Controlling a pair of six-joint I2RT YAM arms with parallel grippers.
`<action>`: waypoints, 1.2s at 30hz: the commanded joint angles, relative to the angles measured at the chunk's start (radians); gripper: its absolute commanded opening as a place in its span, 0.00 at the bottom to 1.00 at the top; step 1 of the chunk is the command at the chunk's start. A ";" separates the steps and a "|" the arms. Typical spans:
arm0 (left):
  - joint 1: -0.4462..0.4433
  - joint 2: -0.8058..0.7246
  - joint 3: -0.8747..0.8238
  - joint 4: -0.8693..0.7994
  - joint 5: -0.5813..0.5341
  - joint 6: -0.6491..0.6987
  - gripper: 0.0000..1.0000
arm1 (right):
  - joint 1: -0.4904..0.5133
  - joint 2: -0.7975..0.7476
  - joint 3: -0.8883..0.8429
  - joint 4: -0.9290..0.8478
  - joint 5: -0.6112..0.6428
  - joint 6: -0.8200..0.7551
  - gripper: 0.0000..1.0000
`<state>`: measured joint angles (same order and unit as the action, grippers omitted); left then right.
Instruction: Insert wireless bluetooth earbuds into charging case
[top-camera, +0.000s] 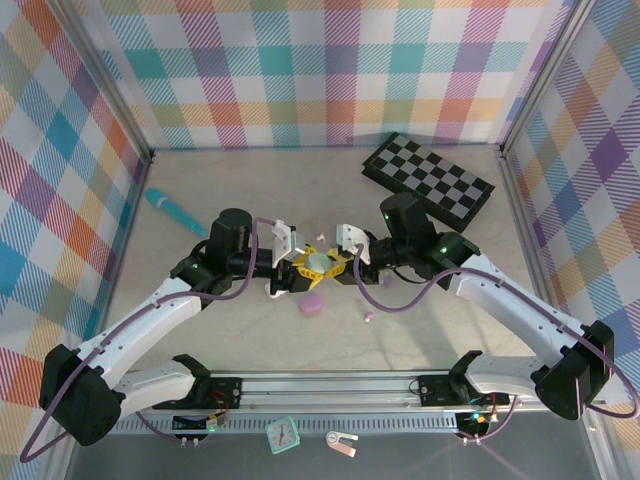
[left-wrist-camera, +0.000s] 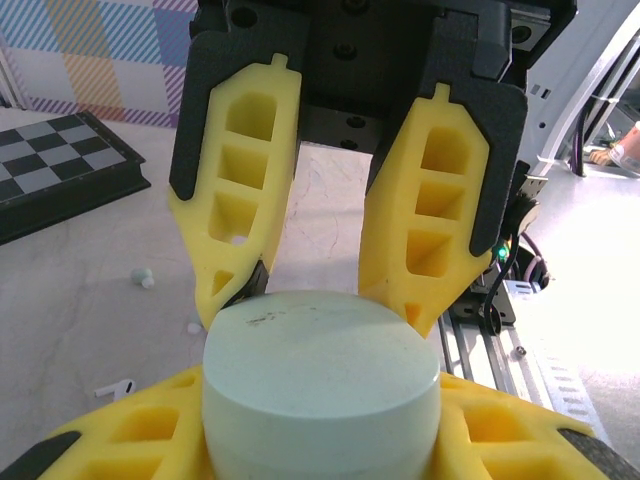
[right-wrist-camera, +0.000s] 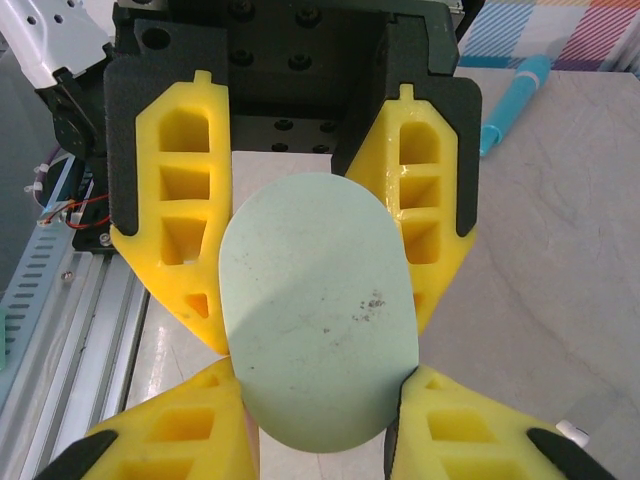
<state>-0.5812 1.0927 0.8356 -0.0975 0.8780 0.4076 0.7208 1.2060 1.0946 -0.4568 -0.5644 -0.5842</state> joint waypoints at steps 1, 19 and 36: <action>-0.009 -0.009 0.003 0.031 0.052 0.002 0.34 | -0.004 -0.010 -0.002 0.002 -0.009 -0.006 0.28; -0.009 -0.015 -0.003 -0.020 0.078 0.064 0.33 | -0.040 -0.068 -0.019 0.050 0.023 0.071 0.54; -0.010 -0.024 -0.005 -0.003 0.101 0.048 0.33 | -0.076 -0.110 -0.059 0.173 0.181 0.192 0.61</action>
<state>-0.5823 1.0916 0.8352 -0.1055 0.9192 0.4416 0.6613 1.1069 1.0462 -0.3477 -0.4477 -0.4431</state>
